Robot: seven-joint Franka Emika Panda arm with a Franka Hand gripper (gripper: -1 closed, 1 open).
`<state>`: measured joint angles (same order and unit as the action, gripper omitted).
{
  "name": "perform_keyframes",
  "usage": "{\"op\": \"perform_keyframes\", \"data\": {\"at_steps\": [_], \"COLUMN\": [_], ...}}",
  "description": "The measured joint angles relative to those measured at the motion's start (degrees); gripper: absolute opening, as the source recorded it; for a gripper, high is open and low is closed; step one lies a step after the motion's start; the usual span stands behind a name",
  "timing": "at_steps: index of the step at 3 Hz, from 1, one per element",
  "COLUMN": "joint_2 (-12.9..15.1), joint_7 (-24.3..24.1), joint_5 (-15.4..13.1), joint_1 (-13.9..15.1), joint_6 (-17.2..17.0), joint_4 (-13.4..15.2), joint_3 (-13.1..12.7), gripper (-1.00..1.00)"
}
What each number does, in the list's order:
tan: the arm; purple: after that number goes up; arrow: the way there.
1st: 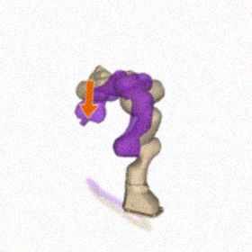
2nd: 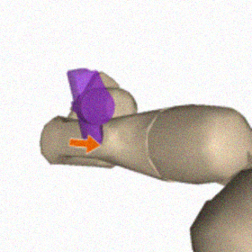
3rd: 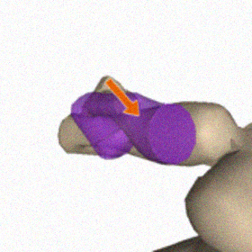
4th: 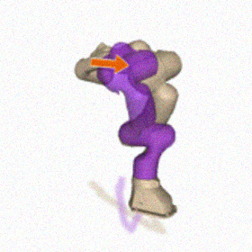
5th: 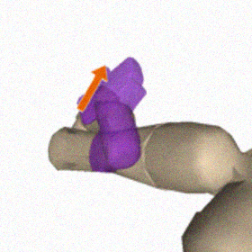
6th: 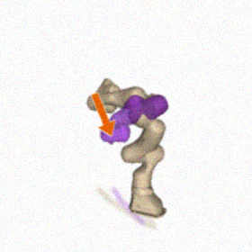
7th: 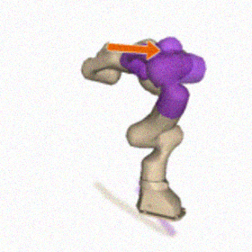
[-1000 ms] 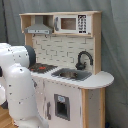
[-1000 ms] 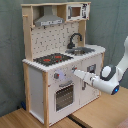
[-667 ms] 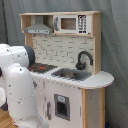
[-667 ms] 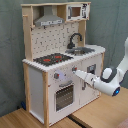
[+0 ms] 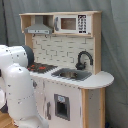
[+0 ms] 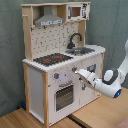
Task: Play with the kitchen
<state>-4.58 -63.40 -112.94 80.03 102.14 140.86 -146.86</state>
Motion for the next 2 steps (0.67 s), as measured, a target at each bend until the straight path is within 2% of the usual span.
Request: {"op": "perform_keyframes", "data": {"at_steps": [2], "joint_2": [-0.5], "joint_7": [-14.3], "joint_5": [0.0], "joint_1": [0.0], "joint_6": [-2.0], "joint_4": [1.2], "joint_3": [-0.1], "gripper": [1.0]}}
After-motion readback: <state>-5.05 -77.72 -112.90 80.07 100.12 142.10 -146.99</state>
